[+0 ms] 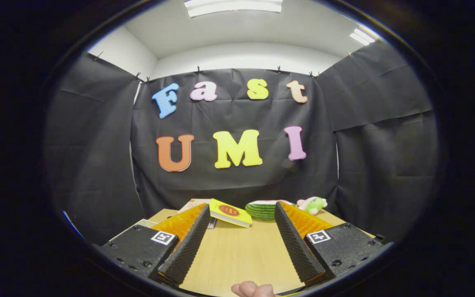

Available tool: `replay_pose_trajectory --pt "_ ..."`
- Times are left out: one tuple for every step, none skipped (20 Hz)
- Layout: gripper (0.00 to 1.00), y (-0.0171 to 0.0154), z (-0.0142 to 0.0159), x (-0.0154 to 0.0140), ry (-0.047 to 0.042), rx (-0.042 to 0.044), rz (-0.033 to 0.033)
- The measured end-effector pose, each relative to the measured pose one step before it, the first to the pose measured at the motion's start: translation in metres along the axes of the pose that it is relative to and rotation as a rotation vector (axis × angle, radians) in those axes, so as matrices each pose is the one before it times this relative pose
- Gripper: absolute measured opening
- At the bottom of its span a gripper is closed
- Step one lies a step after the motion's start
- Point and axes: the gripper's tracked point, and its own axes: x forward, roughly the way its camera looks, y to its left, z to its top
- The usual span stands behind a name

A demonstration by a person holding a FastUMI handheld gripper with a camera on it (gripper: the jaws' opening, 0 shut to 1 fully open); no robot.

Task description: Open the storage box then place both shoes into the box .Put the left shoe in first, then the right shoe, with the right side of both shoes facing outward in a uniform manner.

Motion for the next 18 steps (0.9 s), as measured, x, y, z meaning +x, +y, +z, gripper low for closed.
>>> replay_pose_trajectory --pt "1.00 0.00061 0.00002 -0.00068 0.00221 0.00131 0.00143" --pt "1.00 -0.00052 -0.00108 0.00073 0.00230 0.00102 -0.00130" --pt "1.00 -0.00061 -0.00107 0.00076 0.00278 0.00006 -0.00124" --pt "1.00 -0.00163 -0.00084 0.00084 0.00224 0.00243 -0.00127" --pt "1.00 -0.00014 -0.00125 0.00027 0.00386 0.00170 -0.00069" --pt "1.00 -0.00110 -0.00166 0.00048 0.00358 0.00060 -0.00195" --pt "1.00 -0.00120 -0.00046 -0.00007 0.00216 0.00133 -0.00191" --pt "1.00 -0.00112 0.00013 0.00061 0.00167 0.00133 -0.00078" --pt "1.00 -0.00022 -0.00028 0.00032 -0.00035 0.00160 -0.00055" --pt "1.00 -0.00071 -0.00012 -0.00001 -0.00069 -0.00023 -0.00039" --pt "1.00 0.00003 -0.00002 0.00014 0.00124 -0.00144 -0.00142" --pt "1.00 -0.00071 -0.00072 -0.00055 -0.00011 -0.00156 -0.00004" --pt "1.00 0.00044 0.00007 -0.00007 -0.00016 -0.00219 -0.00079" --pt "1.00 -0.00010 0.00076 -0.00048 -0.00011 -0.00261 -0.00116" --pt "1.00 -0.00012 0.00127 -0.00024 -0.00161 -0.00285 -0.00094" --pt "1.00 -0.00016 0.00049 0.00026 -0.00155 -0.00336 -0.00162" --pt "1.00 -0.00042 0.00047 -0.00048 -0.00091 -0.00219 -0.00085" --pt "1.00 0.00034 -0.00047 0.00034 0.00063 -0.00132 0.00126"
